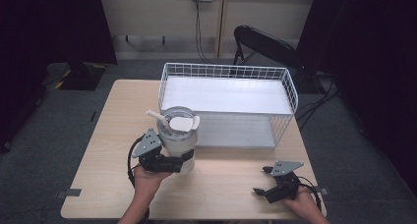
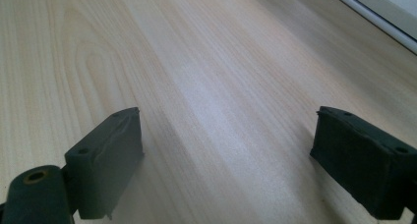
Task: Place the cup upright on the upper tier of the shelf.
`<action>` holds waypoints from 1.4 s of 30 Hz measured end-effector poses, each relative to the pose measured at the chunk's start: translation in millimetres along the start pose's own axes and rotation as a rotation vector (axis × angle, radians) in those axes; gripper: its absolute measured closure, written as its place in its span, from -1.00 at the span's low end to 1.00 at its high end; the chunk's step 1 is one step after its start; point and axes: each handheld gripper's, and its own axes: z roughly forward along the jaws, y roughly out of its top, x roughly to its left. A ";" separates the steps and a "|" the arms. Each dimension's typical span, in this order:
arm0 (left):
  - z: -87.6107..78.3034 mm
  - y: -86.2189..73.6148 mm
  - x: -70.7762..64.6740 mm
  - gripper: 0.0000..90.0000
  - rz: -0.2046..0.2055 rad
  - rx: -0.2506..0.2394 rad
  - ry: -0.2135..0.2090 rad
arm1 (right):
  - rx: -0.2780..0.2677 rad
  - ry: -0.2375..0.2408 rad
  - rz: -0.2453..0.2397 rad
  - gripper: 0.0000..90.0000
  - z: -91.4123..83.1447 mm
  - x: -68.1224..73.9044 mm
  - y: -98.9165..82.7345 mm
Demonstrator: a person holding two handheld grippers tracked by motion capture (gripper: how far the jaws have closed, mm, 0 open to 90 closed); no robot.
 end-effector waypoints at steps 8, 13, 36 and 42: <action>5.7 13.9 1.3 -0.77 -0.016 0.002 0.000 | 0.000 0.000 0.000 -0.75 0.0 0.0 0.0; 8.9 20.8 2.0 -0.77 -0.024 0.001 -0.004 | 0.000 0.000 0.000 -0.76 0.0 0.0 0.0; 19.9 55.4 6.8 -0.77 -0.042 0.019 -0.015 | 0.000 0.000 0.000 -0.75 0.0 0.0 0.0; 20.6 63.7 8.8 -0.77 -0.044 0.018 -0.010 | 0.000 0.000 0.000 -0.75 0.0 0.0 0.0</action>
